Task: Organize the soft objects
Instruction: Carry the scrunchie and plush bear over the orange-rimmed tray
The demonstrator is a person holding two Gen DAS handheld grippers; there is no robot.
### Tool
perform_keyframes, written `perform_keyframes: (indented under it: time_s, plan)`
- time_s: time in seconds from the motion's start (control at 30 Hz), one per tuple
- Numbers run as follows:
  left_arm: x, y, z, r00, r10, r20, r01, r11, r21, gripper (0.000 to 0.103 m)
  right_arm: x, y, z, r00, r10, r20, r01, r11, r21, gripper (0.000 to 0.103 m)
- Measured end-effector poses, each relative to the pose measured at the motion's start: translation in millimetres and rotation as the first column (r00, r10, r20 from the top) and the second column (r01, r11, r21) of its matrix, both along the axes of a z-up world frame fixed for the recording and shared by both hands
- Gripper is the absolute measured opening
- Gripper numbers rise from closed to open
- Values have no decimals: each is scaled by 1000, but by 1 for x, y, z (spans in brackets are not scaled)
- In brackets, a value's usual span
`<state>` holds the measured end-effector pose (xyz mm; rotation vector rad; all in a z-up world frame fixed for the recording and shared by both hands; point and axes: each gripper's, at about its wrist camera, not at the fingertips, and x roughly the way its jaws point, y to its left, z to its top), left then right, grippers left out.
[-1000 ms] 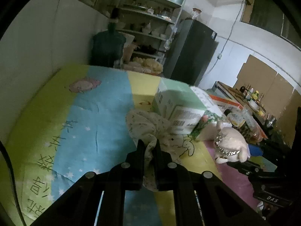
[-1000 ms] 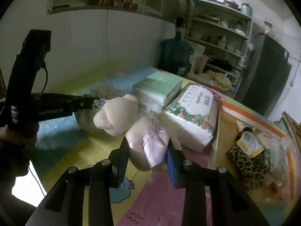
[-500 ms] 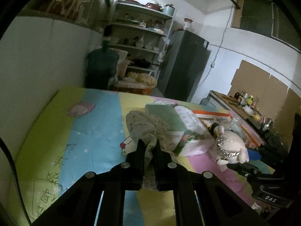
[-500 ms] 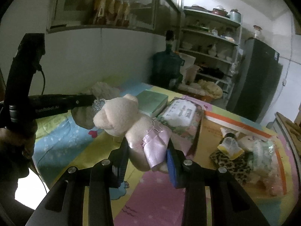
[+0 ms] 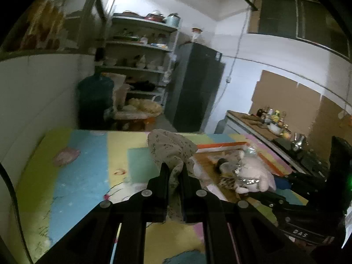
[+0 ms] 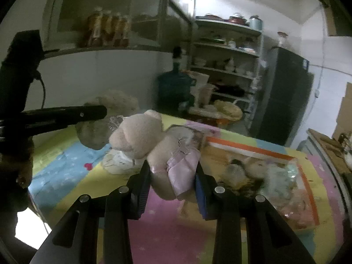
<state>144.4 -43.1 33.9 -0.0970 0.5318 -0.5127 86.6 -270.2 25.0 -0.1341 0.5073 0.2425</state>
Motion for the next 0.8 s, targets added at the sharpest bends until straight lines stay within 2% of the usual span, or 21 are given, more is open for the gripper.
perform_keyframes:
  time_s: [0.4, 0.8]
  plan:
    - [5, -75, 7, 989, -146, 7, 146, 989, -2, 9, -18, -71, 5, 983, -182, 31, 181, 983, 14, 37]
    - [15, -152, -1, 967, -254, -22, 254, 967, 1, 9, -46, -162, 7, 926, -372, 60, 372, 928, 23, 37]
